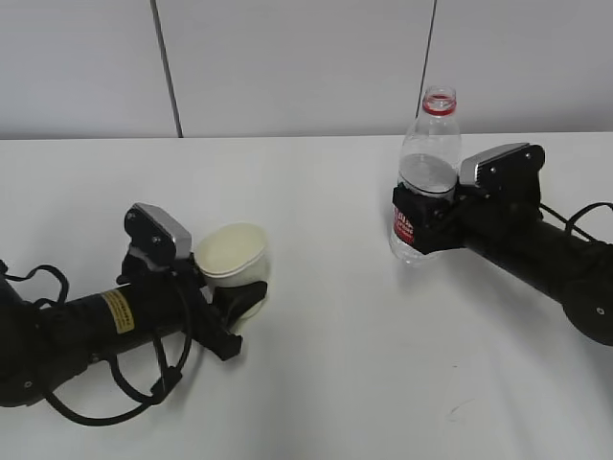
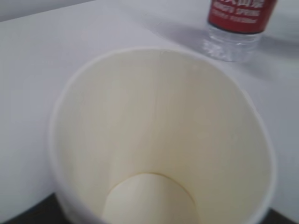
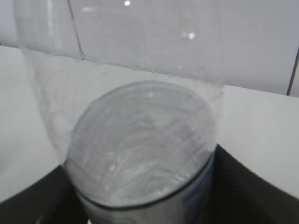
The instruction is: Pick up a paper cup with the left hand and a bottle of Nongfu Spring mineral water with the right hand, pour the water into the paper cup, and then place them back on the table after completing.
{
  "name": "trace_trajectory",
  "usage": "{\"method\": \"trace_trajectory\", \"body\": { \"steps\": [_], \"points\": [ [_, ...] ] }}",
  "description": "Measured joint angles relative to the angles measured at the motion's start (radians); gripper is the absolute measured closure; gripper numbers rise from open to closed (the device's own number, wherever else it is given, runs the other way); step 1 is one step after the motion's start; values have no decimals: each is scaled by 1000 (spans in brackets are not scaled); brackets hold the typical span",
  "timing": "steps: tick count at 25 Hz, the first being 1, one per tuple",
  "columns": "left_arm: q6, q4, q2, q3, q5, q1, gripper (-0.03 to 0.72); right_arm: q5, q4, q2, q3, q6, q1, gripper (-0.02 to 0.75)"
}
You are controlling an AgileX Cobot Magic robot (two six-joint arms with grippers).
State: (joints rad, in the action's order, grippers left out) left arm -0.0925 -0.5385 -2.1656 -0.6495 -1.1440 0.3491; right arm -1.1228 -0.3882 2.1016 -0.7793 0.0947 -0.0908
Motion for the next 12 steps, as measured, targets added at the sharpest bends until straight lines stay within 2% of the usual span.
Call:
{"method": "trace_trajectory", "body": {
  "steps": [4, 12],
  "points": [
    [-2, -15, 0, -25, 1, 60, 322, 1, -23, 0, 0, -104, 0, 267],
    [-58, -17, 0, -86, 2, 140, 322, 101, -30, -55, 0, -228, 0, 268]
  ]
}}
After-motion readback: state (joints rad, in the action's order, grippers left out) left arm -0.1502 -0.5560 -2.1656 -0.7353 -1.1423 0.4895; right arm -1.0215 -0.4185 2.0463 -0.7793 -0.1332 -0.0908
